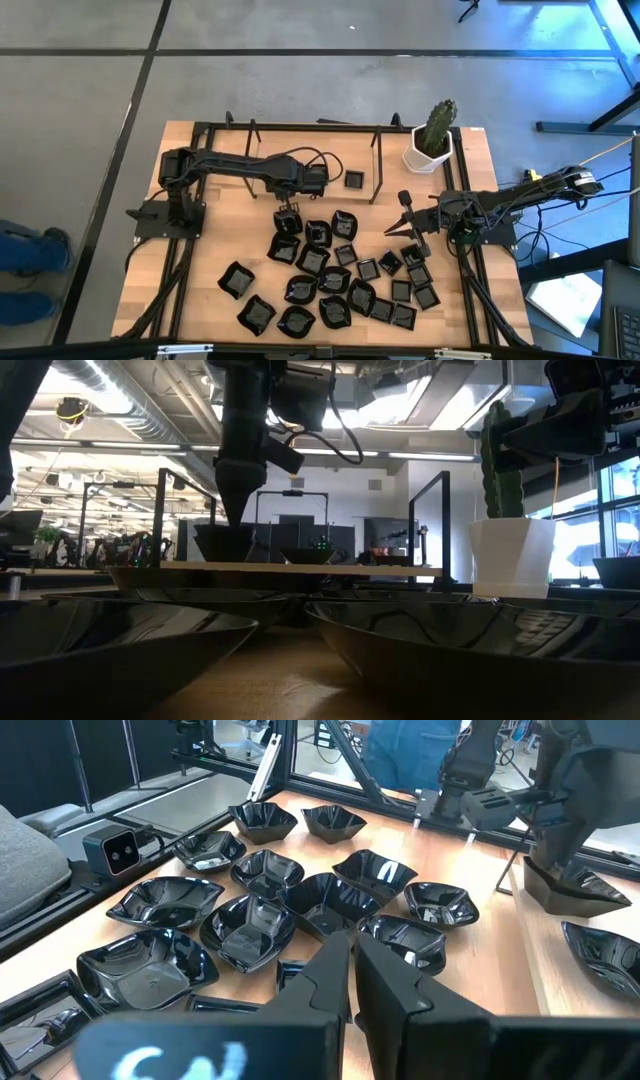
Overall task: Pick & Place Mini shaped plates
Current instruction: Stack the distorted square plate on the top of the distorted square plate on the shelf, then adjust the stacked distorted square plates on the shelf
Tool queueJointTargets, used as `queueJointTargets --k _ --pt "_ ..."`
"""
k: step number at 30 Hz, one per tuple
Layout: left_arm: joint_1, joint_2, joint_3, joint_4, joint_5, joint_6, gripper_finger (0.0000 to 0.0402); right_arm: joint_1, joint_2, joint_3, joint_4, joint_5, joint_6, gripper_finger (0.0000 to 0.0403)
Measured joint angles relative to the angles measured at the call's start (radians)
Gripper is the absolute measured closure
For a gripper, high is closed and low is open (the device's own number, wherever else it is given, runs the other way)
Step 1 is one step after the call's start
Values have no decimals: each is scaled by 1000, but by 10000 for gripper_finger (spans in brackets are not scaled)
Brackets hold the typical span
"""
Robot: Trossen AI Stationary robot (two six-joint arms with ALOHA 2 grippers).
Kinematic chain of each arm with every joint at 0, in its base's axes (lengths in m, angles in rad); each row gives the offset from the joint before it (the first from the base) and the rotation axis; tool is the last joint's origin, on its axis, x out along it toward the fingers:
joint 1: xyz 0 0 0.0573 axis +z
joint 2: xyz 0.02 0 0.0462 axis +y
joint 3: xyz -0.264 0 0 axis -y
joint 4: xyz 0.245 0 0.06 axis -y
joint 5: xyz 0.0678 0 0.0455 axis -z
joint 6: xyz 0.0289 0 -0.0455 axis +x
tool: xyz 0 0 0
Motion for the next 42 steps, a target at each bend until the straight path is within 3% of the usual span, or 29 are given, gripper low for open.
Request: queueJointTargets --k 10,27,37,42 --pt "-4 0 0 1 12 3 299 0 0 0 0 0 0 377" --pt "-53 0 -3 2 -35 36 313 0 0 0 0 0 1 377" --pt "-51 1 -194 81 -105 104 313 0 0 0 20 0 1 377" --pt "-51 1 -220 102 -119 131 313 0 0 0 51 0 -3 377"
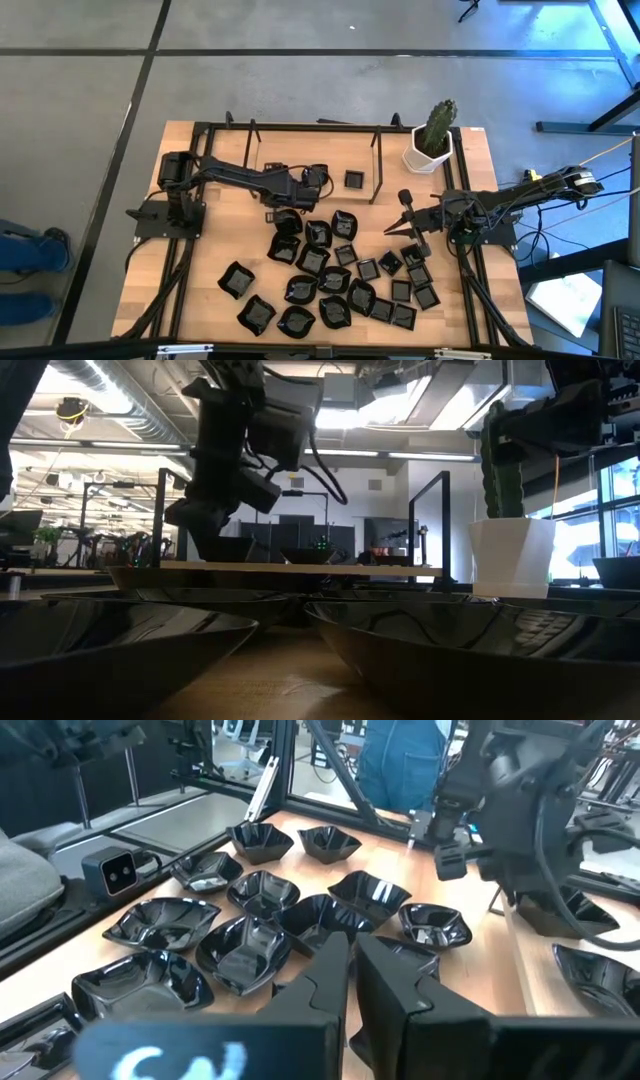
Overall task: Pick & Place Mini shaped plates
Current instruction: Adjust the stacked distorted square plates on the shelf
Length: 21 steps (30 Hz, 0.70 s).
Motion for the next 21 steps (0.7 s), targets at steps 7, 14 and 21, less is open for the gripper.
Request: queueJointTargets --k 7,14,21 --pt "0 -12 0 4 -77 23 313 0 0 0 1 0 0 377" --pt "0 -18 0 12 -120 31 313 0 0 0 -13 0 -10 377" --pt "1 -18 0 14 -168 30 313 0 0 0 -21 0 -11 377"
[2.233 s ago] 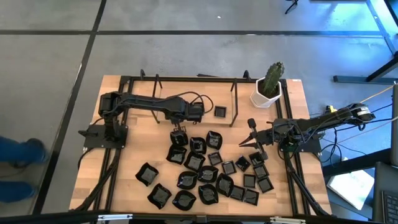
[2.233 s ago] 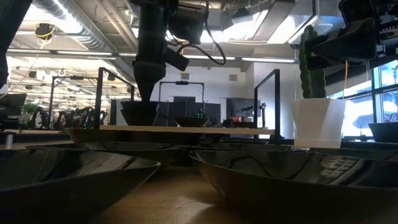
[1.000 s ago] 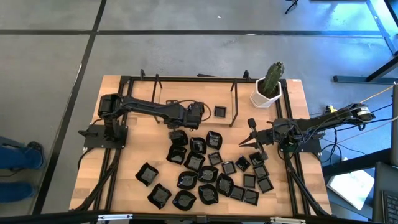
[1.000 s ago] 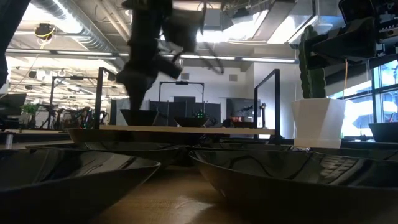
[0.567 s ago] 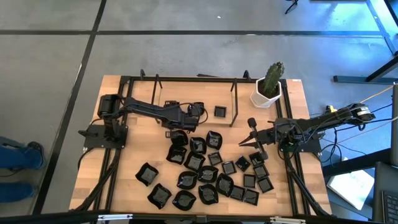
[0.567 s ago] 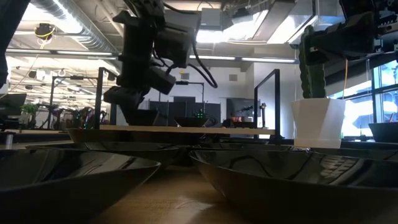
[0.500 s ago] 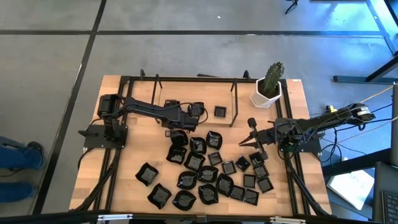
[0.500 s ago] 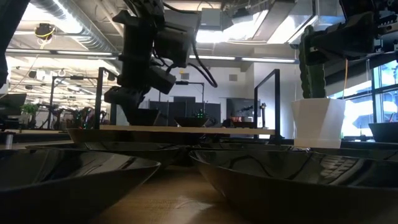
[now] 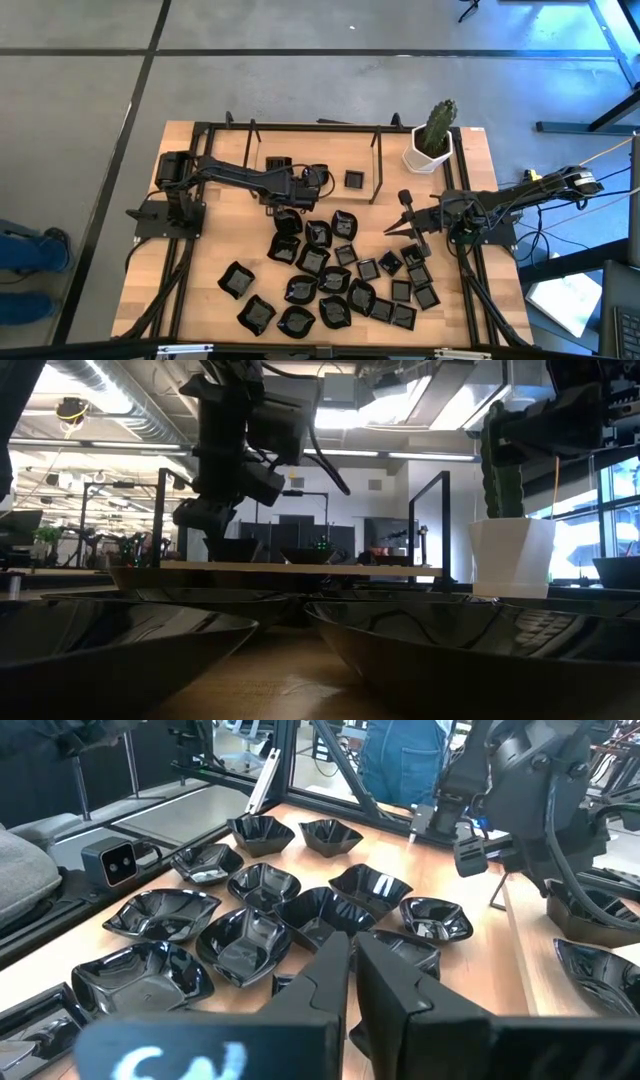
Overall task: Pick & Place Mini shaped plates
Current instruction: Adjust the stacked distorted square plates on the shelf
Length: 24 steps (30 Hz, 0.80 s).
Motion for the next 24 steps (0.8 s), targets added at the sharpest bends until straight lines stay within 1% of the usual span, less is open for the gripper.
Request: queueJointTargets --k 10,14,21,24 --pt "0 0 0 1 -5 24 313 0 0 0 -9 0 -12 377" --pt "0 0 0 1 -28 24 313 0 0 0 -9 0 -11 377" --pt "-39 -1 0 5 -36 69 313 0 0 0 -17 0 -12 377" --pt "-57 -1 0 6 -56 75 313 0 0 0 -17 0 -14 377"
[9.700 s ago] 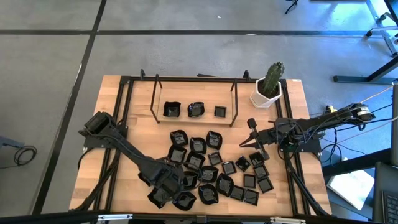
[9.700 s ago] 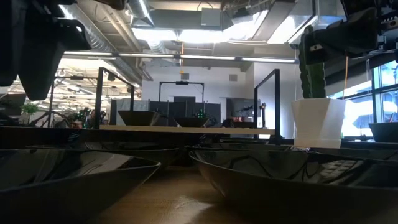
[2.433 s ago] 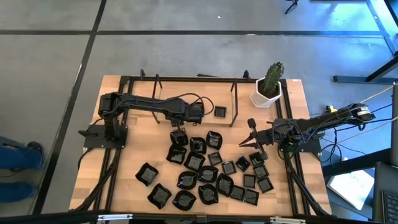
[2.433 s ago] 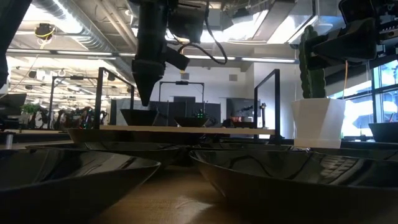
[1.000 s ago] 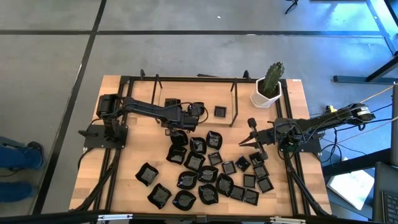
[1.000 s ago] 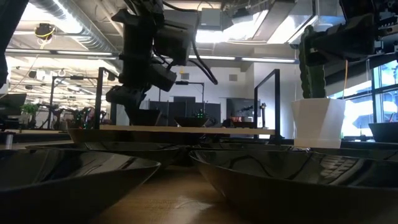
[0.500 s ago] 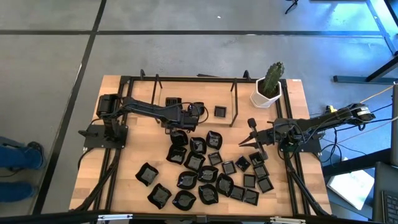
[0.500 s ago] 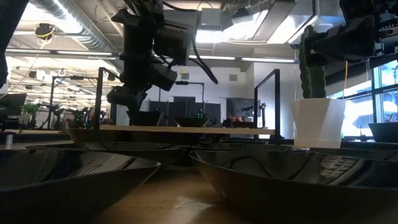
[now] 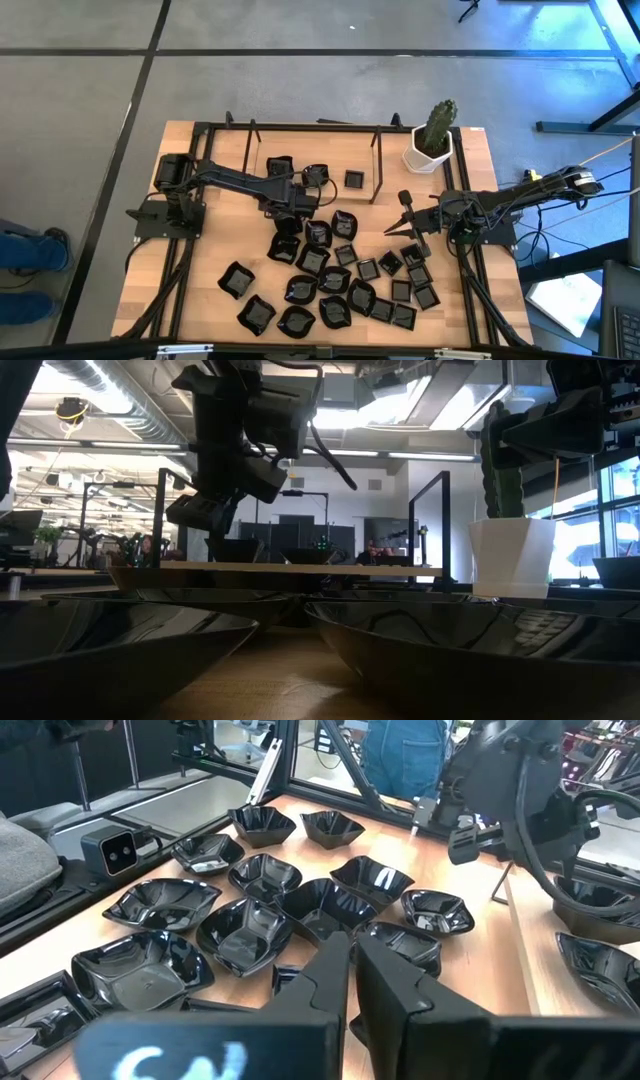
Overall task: Pick & Place Mini shaped plates
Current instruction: Adjust the stacked distorted square plates on the shelf
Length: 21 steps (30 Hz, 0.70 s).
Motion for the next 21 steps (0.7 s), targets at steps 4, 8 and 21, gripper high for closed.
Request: queueJointTargets --k 4,8,21 --pt "-20 0 1 0 -1 -4 313 0 0 0 0 0 -2 377" --pt "-34 0 1 2 -1 -4 313 0 0 0 0 0 -2 377" --pt "-39 -95 1 40 -28 -38 313 0 0 0 0 -10 -2 377"
